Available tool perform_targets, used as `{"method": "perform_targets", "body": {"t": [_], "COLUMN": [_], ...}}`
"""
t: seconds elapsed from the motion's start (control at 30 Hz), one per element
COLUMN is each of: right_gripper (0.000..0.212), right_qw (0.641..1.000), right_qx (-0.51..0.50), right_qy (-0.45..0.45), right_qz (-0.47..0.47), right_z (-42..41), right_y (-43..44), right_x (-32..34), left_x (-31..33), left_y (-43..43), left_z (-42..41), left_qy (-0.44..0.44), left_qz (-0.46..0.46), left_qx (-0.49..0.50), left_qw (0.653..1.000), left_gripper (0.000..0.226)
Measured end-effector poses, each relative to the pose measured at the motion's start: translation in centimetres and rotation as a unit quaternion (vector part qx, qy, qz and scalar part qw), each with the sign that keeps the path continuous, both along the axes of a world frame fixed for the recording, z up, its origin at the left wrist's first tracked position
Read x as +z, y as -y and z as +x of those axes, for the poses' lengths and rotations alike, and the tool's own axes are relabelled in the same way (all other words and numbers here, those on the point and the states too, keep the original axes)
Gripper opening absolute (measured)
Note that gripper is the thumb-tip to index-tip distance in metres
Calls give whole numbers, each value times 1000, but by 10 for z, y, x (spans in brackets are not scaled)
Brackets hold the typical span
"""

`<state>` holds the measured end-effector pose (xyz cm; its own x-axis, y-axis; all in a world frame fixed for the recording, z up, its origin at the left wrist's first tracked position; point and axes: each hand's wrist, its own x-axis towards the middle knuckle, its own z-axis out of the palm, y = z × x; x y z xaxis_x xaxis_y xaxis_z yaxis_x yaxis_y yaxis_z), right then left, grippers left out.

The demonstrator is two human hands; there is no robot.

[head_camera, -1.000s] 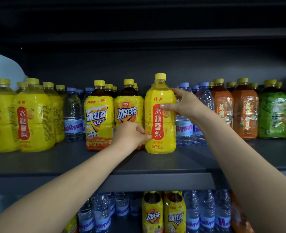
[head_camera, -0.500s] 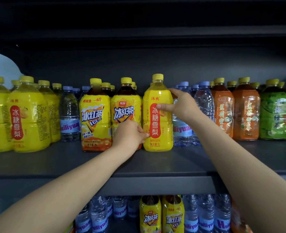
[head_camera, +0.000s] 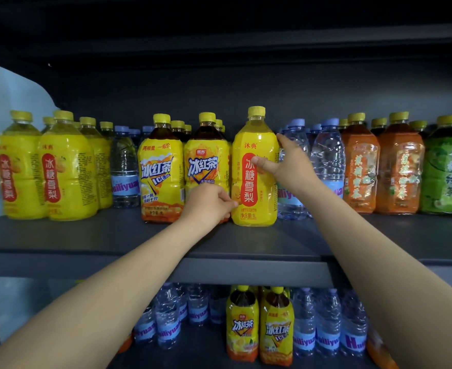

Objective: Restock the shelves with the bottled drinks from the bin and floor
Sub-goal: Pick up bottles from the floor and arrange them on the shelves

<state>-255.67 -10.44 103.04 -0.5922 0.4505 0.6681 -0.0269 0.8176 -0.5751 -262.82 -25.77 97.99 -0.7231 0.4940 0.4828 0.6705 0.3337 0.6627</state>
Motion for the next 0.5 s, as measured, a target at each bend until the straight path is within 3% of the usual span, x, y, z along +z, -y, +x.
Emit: {"method": "perform_targets", "body": {"t": [0.17,0.33,0.5], "right_gripper": [79,74,75], "right_qw": [999,995,984], "right_qx": [-17,-45,-62], "right_qy": [36,91,165], "right_qz": [-3,-7,18], "right_z": [14,30,48], "right_y": [17,33,51], "right_x": [-15,-23,-26], "left_x": [-3,-5,-5], "left_y": [23,55,85], "left_z": [11,18,31], "left_qy": [-35,-13,-40], "left_qz": [-26,-12,-35], "left_qx": [2,7,18], "left_qw": [999,1000,998], "left_gripper": [14,9,19]}}
